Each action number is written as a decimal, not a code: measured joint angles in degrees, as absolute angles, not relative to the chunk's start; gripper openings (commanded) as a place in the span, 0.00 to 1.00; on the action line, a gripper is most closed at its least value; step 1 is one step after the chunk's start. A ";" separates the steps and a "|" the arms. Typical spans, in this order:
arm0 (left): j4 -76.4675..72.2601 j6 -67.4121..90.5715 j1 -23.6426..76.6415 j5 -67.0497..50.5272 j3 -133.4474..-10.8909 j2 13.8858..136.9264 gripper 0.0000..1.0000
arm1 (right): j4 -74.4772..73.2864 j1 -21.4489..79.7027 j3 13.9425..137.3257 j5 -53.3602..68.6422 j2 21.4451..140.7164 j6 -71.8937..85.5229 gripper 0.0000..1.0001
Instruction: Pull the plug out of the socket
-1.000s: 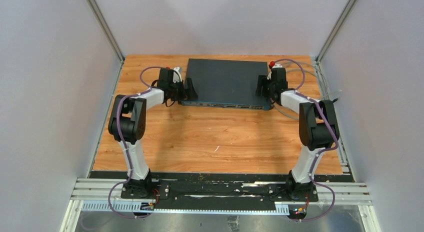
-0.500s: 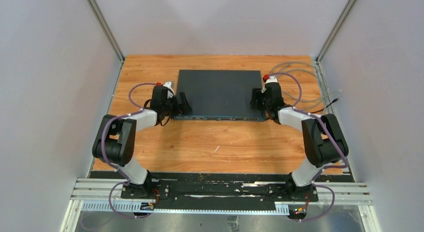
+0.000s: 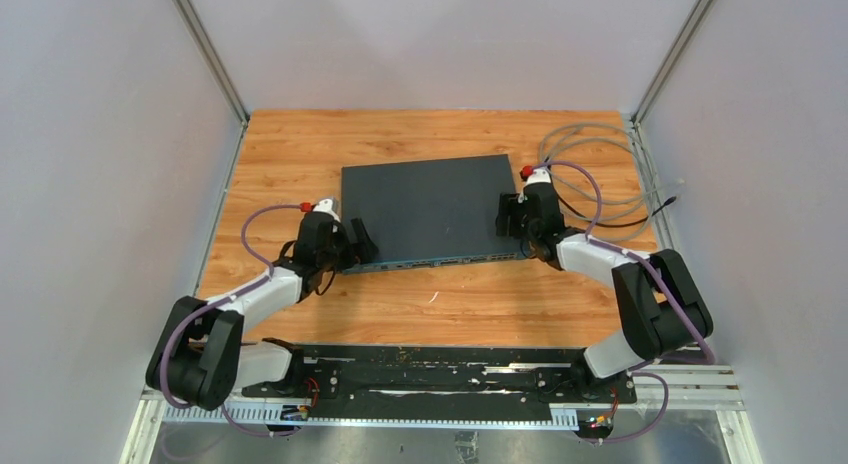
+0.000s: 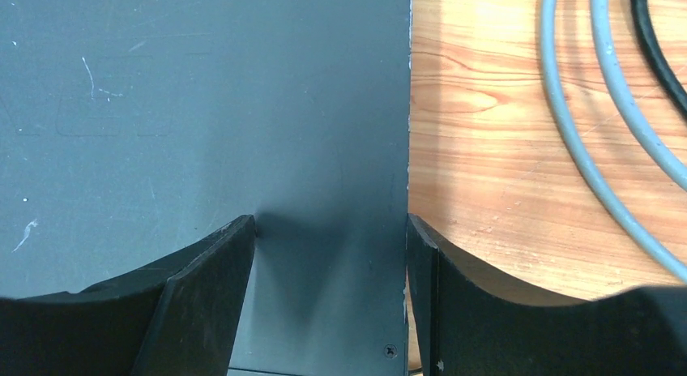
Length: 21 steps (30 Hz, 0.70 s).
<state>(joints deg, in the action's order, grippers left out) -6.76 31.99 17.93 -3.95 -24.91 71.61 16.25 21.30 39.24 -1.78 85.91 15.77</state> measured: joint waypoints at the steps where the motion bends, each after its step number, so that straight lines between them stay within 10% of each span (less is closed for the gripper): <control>1: -6.50 32.27 18.02 -3.53 -24.18 70.52 1.00 | 16.49 21.71 39.11 -2.02 85.91 15.88 0.68; 21: 12.71 36.86 20.62 4.12 -20.91 53.12 1.00 | 10.59 28.05 41.19 -3.44 84.84 16.27 0.85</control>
